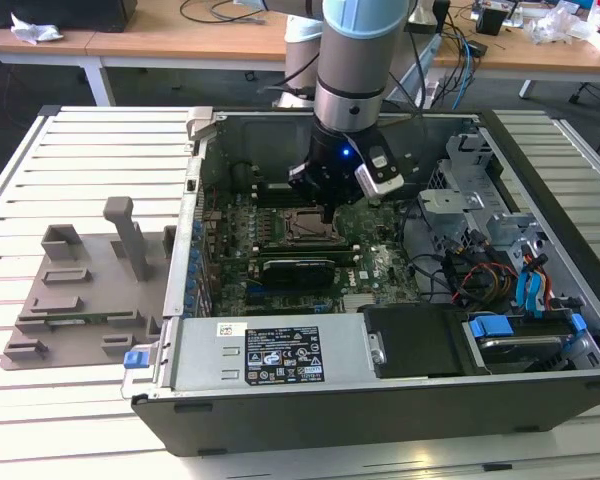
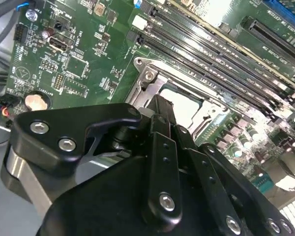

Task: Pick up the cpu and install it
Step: 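Install the first cpu locking lever, then install the second cpu locking lever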

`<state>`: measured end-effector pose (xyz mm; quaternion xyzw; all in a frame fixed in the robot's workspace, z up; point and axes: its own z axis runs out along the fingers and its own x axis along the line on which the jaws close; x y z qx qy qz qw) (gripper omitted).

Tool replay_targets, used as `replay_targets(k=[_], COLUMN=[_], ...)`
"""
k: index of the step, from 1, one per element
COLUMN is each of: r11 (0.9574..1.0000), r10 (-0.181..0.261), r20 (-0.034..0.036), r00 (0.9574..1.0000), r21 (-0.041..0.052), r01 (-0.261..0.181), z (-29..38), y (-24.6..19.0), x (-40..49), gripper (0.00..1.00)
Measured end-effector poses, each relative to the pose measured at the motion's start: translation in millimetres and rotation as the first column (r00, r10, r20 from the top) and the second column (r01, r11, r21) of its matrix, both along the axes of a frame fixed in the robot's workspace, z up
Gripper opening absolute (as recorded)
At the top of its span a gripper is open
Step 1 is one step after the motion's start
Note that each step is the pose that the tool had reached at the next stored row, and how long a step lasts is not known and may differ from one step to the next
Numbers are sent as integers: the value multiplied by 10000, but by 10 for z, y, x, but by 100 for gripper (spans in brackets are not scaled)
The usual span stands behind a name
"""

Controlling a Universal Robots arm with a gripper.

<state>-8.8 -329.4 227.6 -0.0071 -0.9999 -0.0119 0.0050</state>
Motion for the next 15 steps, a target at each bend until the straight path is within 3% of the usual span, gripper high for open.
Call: replay_targets(k=[1, 2, 3, 15], r11=[10000, 10000, 10000, 10000], r10=[0, 0, 0, 0], r20=[0, -1, 0, -1], r00=[10000, 10000, 10000, 10000], r21=[0, 1, 0, -1], r01=[0, 0, 0, 0], z=[46, 223, 253, 264], y=[0, 0, 0, -1], x=[0, 0, 0, 0], gripper=[11, 11, 11, 11])
